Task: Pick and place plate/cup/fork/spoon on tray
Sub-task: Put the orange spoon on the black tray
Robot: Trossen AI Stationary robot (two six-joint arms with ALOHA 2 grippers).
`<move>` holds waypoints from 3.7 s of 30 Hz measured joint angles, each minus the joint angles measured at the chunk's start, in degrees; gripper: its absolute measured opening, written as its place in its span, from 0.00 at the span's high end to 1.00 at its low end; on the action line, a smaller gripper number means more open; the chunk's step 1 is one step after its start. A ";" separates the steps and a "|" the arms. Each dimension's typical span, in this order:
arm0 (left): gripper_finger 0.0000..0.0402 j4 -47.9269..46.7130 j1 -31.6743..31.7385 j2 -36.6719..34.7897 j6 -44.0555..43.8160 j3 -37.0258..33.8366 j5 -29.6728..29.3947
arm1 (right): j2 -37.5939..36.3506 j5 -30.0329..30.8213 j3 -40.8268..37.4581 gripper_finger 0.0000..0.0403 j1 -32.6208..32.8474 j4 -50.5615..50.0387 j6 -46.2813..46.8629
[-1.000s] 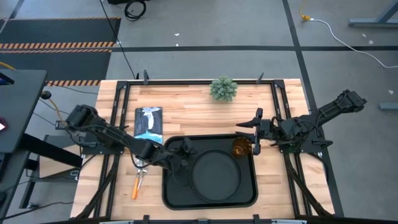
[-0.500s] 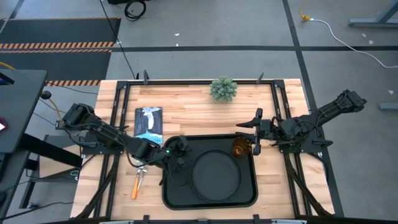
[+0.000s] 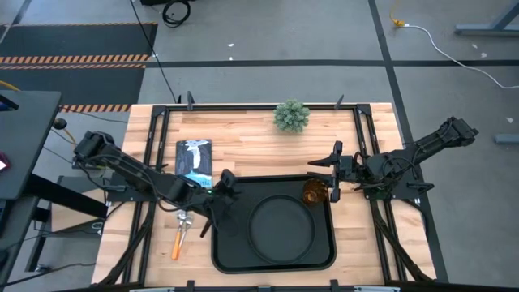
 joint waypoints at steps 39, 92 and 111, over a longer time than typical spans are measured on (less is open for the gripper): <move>0.76 -47.21 -8.68 0.00 -102.35 2.84 8.75 | 7.79 -1.94 0.00 0.63 -0.04 17.02 -6.67; 0.77 -49.95 -16.70 2.45 -123.20 -0.48 21.92 | 8.31 -7.81 1.46 0.63 -1.56 20.60 -9.94; 0.77 -42.01 -15.90 2.45 -132.31 -0.48 36.73 | 8.31 -10.78 1.46 0.63 -1.60 22.29 -10.34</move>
